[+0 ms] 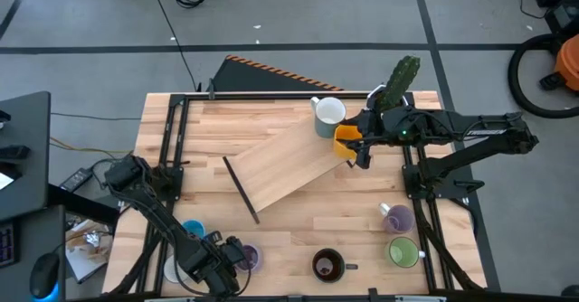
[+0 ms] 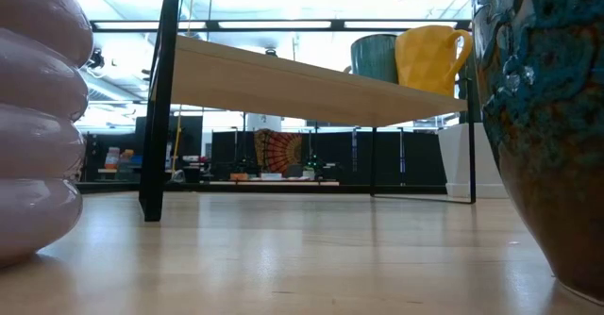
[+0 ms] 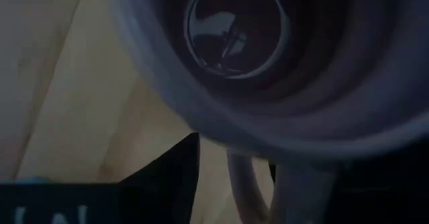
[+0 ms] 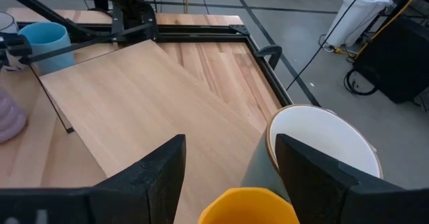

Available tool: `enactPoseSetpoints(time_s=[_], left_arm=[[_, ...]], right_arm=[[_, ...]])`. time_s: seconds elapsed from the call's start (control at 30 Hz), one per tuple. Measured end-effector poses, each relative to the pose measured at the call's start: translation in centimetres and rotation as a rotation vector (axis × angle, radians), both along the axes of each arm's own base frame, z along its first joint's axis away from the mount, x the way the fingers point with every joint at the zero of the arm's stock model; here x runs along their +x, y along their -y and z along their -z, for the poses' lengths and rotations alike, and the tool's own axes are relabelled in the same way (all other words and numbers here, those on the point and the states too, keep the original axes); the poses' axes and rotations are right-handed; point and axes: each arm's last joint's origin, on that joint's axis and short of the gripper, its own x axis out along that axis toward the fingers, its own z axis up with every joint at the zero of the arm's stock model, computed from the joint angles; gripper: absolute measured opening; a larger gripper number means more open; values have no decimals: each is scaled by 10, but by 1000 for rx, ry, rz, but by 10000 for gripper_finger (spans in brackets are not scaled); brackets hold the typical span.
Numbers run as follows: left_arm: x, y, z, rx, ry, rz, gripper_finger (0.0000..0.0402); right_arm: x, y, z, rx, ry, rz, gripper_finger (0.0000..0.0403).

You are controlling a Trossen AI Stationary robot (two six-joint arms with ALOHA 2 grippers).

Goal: Place coffee mugs
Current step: Put the purple mug on the shelf

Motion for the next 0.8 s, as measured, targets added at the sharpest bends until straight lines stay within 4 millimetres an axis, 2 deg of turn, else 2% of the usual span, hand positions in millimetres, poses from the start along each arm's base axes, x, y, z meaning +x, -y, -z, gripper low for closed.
enactPoseSetpoints(time_s=[0.5, 0.67, 0.8], left_arm=[[6, -6, 2, 30, 0, 52, 37], [4, -7, -1, 52, 10, 120, 34], [1, -14, -18, 41, 28, 178, 34]], right_arm=[[0, 0, -1, 0, 7, 0, 236], [0, 0, -1, 4, 8, 2, 236], [0, 0, -1, 6, 9, 3, 236]])
